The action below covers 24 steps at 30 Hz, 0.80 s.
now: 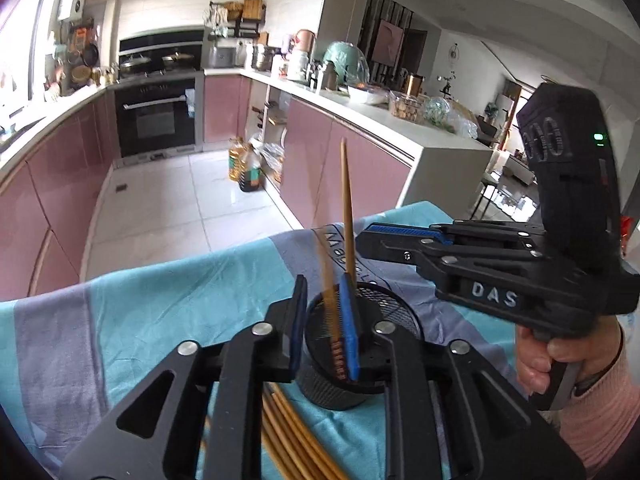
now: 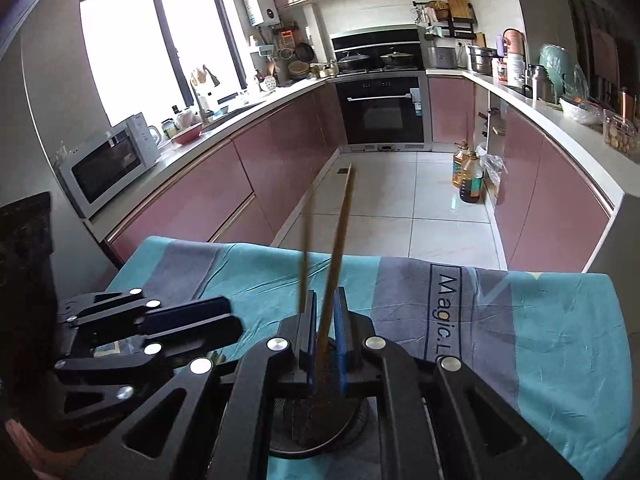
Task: Organize utensils
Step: 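Lift the left chopstick upright into the mesh cup while the right tool inserts its own, then open both tools and move them back over the chopsticks on the cloth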
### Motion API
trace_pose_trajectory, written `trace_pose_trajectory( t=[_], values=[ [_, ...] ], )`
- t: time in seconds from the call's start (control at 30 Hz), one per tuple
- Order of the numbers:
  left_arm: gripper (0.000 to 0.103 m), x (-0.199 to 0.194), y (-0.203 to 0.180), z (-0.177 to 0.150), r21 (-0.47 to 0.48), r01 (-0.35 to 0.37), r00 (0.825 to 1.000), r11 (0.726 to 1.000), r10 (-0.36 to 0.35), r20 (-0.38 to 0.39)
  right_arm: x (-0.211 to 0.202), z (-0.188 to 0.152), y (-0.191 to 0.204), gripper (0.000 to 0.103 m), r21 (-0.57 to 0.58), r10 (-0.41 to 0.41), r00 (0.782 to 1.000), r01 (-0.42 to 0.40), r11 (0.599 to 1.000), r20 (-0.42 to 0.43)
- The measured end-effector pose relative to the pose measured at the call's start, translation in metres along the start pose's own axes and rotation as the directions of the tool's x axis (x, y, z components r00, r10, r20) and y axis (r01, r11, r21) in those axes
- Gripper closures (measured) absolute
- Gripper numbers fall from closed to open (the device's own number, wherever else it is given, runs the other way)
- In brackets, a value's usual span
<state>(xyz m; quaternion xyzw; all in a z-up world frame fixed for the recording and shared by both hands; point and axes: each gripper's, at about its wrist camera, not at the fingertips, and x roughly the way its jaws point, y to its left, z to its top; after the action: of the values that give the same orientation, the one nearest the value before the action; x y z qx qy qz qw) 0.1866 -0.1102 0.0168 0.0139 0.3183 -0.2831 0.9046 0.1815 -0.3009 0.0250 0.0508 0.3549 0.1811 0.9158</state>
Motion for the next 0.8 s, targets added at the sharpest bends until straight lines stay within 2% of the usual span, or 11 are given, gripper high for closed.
trace_pose_trajectory(
  t=[0.1, 0.23, 0.3, 0.4, 0.5, 0.57, 0.7, 0.8],
  values=[
    [0.082, -0.017, 0.008, -0.007, -0.011, -0.038, 0.999, 0.999, 0.038, 0.033, -0.004, -0.004, -0.003, 0.090, 0.013, -0.026, 0.999, 0.026, 1.000, 0.020],
    [0.071, -0.044, 0.021, -0.022, -0.011, -0.116, 0.991, 0.993, 0.116, 0.067, -0.025, -0.013, 0.001, 0.084, 0.002, -0.026, 0.997, 0.025, 1.000, 0.078],
    [0.071, -0.052, 0.029, -0.034, -0.011, -0.144, 0.988, 0.989, 0.145, 0.053, -0.043, -0.024, 0.010, 0.083, -0.032, 0.007, 0.993, -0.004, 0.999, 0.116],
    [0.070, -0.054, 0.041, -0.063, -0.002, -0.183, 0.983, 0.983, 0.183, -0.011, -0.059, -0.043, 0.029, 0.082, -0.107, 0.069, 0.990, -0.056, 0.993, 0.122],
    [0.070, -0.047, 0.054, -0.098, -0.024, -0.192, 0.976, 0.981, 0.188, -0.107, -0.060, -0.062, 0.044, 0.081, -0.150, 0.125, 0.989, -0.112, 0.982, 0.077],
    [0.070, -0.042, 0.061, -0.114, -0.042, -0.194, 0.971, 0.980, 0.186, -0.151, -0.048, -0.077, 0.053, 0.081, -0.148, 0.147, 0.989, -0.144, 0.978, 0.009],
    [0.070, -0.029, 0.067, -0.146, -0.073, -0.203, 0.959, 0.976, 0.184, -0.215, -0.011, -0.104, 0.060, 0.082, -0.120, 0.134, 0.985, -0.147, 0.982, -0.111],
    [0.070, -0.028, 0.070, -0.160, -0.094, -0.202, 0.955, 0.975, 0.175, -0.238, 0.011, -0.120, 0.063, 0.082, -0.116, 0.094, 0.983, -0.113, 0.987, -0.160]
  ],
)
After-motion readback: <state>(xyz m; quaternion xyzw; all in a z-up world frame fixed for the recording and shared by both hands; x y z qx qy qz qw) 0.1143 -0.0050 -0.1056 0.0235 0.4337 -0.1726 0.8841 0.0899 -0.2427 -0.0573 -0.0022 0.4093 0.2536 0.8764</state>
